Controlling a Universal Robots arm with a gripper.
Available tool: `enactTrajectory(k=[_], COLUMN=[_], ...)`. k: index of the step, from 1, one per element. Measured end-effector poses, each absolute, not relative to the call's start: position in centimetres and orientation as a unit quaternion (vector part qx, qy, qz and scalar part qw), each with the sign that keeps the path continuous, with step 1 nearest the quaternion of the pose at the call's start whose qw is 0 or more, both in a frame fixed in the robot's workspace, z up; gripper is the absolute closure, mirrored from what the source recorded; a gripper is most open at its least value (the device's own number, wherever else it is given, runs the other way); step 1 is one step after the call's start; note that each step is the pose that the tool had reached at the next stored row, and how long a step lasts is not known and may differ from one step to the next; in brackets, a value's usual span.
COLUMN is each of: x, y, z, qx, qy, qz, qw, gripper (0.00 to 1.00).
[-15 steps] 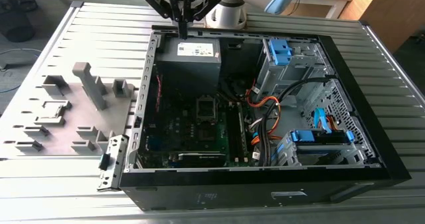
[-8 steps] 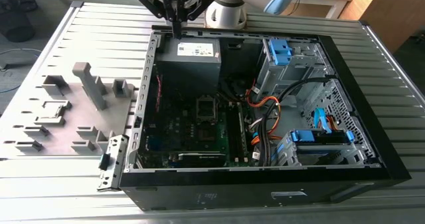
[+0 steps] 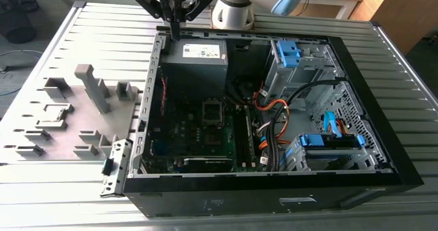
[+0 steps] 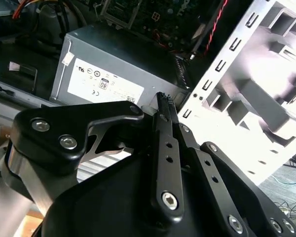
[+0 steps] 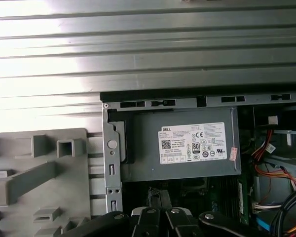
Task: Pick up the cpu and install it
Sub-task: 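Reach for the cpu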
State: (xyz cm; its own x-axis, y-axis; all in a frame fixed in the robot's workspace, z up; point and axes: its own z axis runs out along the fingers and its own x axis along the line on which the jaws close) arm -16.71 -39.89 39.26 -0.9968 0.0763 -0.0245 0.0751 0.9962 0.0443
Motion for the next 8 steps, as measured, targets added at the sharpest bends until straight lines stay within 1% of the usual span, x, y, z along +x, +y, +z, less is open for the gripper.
enactTrajectory(k=[8], x=[-17.86], y=[-39.89], z=[39.25], qx=[0.038], qy=[0.999], qz=[0.022], qw=[0.013], gripper=[0.89])
